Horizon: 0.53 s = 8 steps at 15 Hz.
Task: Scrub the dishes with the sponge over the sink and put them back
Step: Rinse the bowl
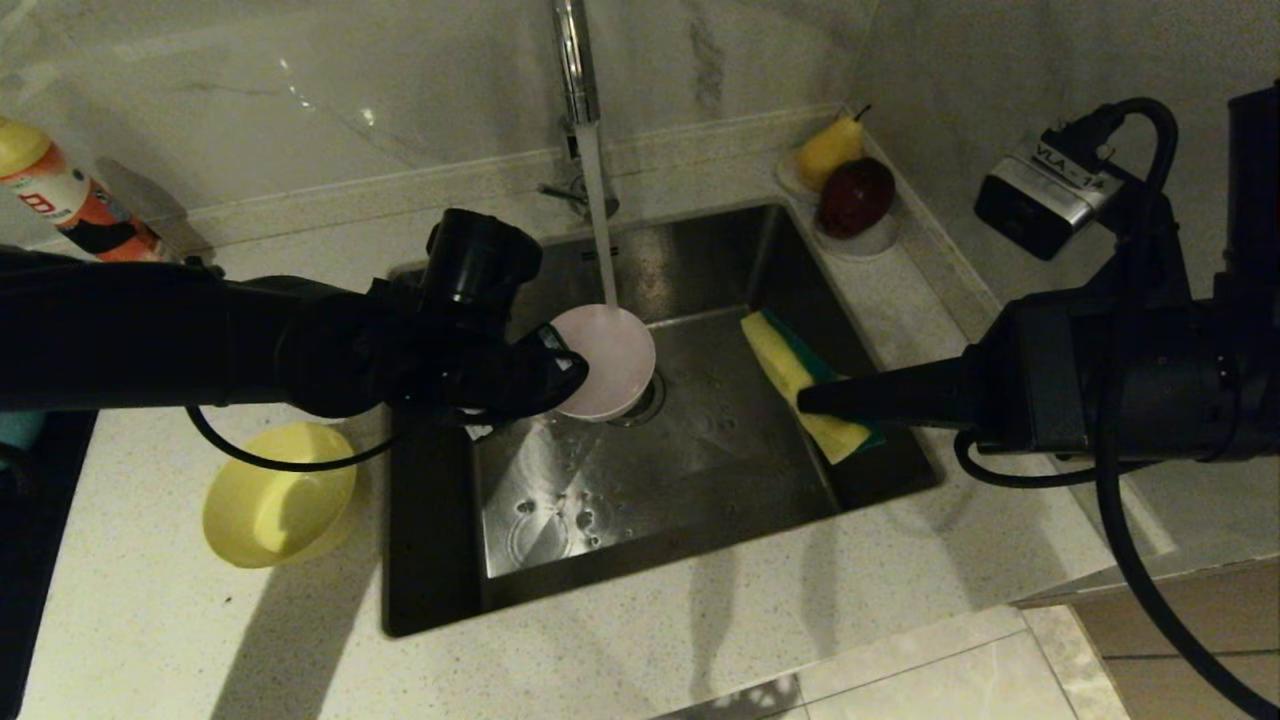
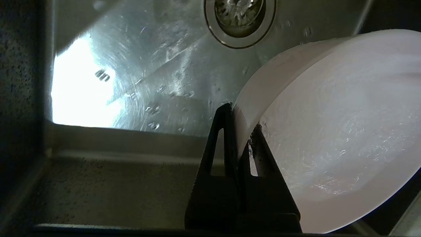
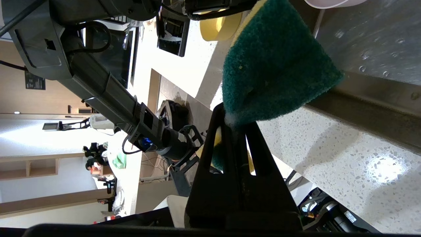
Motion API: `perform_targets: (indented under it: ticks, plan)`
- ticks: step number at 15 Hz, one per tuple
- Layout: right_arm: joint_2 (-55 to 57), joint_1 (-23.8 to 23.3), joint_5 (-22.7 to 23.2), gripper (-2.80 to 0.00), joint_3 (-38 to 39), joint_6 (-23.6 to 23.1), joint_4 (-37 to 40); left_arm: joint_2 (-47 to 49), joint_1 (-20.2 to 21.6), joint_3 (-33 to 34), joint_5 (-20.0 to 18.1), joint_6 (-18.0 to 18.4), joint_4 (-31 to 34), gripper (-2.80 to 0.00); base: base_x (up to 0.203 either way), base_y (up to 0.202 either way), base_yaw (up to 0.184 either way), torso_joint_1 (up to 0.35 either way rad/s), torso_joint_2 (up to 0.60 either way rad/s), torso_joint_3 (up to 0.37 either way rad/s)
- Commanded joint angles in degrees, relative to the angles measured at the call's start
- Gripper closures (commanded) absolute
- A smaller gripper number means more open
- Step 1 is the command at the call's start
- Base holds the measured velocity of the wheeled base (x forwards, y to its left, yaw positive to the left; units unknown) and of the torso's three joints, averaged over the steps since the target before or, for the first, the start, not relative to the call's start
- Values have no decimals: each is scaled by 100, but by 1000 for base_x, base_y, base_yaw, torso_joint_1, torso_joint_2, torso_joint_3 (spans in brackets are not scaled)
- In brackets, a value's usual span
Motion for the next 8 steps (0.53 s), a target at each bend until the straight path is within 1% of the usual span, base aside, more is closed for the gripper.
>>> perform_targets:
  ticks: [1, 8]
  plan:
    - [18, 3, 20, 0, 19, 17, 2, -67, 56, 45, 7, -37, 2, 0, 0, 0, 0, 0, 0, 0]
    - [37, 3, 11, 0, 27, 17, 2, -92, 214, 71, 9, -37, -42, 0, 0, 0, 0, 0, 0, 0]
